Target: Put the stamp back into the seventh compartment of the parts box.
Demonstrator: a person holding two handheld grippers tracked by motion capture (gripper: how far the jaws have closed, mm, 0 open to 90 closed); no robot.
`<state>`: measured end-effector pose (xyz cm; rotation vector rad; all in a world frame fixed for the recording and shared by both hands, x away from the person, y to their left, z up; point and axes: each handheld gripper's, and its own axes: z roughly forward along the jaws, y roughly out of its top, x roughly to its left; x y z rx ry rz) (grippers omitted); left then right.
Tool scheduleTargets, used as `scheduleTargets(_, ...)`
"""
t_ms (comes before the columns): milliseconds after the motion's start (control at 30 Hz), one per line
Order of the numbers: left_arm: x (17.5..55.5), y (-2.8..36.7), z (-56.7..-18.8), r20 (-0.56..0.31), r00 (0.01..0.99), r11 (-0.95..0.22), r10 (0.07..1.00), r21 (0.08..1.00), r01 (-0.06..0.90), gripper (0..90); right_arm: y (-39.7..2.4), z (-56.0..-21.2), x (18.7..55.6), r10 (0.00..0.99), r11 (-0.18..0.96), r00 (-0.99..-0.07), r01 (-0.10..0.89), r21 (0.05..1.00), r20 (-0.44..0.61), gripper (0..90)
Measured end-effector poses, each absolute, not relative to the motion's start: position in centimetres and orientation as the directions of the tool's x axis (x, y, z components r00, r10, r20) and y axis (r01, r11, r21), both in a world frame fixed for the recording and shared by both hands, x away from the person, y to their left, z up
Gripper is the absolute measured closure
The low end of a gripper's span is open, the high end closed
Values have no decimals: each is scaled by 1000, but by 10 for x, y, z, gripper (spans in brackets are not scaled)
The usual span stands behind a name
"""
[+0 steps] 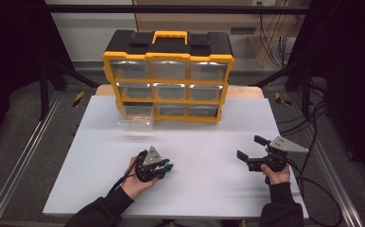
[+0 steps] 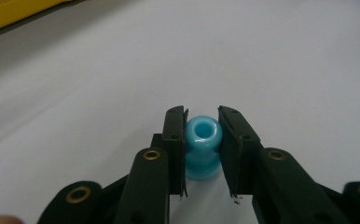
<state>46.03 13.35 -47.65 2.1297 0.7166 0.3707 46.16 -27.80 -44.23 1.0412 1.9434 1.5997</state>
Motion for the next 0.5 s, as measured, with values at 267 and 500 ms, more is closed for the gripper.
scheduleTargets(267, 461, 135, -475, 4, 794, -480, 608, 798, 364, 723, -278, -442, 462, 760, 62, -635, 286, 956, 140, 3)
scheduleTargets(500, 461, 137, -472, -13, 791, -464, 612, 803, 373, 723, -278, -442, 461, 759, 62, -636, 286, 956, 141, 3)
